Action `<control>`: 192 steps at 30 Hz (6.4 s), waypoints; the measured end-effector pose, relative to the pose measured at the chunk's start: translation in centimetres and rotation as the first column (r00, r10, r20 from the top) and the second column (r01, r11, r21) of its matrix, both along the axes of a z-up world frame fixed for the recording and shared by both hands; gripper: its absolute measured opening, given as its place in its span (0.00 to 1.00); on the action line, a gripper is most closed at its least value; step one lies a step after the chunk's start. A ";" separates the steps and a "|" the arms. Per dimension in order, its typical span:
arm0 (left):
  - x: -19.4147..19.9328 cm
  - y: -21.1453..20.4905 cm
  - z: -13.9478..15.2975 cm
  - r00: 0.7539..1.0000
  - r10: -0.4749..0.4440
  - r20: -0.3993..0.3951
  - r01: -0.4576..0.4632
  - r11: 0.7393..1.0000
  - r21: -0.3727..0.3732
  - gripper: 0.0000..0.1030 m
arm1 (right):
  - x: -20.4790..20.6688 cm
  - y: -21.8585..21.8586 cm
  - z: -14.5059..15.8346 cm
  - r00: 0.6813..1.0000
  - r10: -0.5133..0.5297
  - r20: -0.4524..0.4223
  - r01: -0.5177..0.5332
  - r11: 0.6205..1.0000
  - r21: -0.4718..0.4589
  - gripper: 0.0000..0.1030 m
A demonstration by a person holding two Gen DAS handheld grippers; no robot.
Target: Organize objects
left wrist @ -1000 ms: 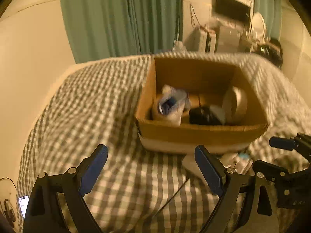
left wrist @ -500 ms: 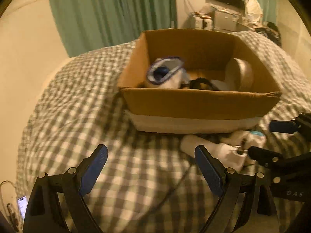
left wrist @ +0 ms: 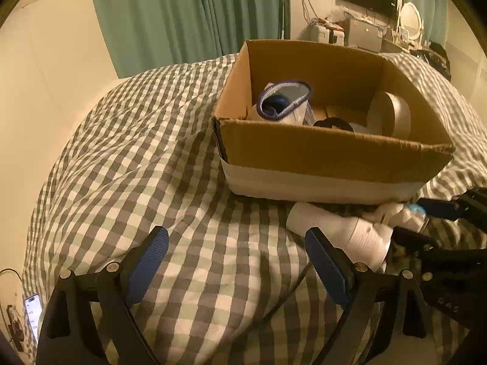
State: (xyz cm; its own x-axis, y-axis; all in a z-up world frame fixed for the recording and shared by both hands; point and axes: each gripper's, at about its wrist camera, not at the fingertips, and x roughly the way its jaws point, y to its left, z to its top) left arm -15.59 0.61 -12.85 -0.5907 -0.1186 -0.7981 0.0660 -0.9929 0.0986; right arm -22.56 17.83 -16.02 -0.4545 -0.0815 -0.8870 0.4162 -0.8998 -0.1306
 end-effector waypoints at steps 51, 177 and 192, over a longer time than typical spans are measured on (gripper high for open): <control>-0.7 1.7 -0.3 0.990 -0.110 0.086 0.097 0.984 0.151 0.40 | 4.6 6.3 5.5 0.979 -0.137 -0.153 0.108 0.977 -0.183 0.40; -16.6 1.5 5.3 0.938 -0.275 -0.210 0.302 0.947 0.108 0.77 | -12.4 0.8 8.8 0.962 -0.147 -0.231 0.083 0.961 -0.265 0.53; -5.8 1.9 16.9 0.888 -0.264 -0.377 0.294 0.956 0.023 0.96 | -0.7 2.6 21.7 0.869 -0.206 -0.450 0.060 0.946 -0.318 0.84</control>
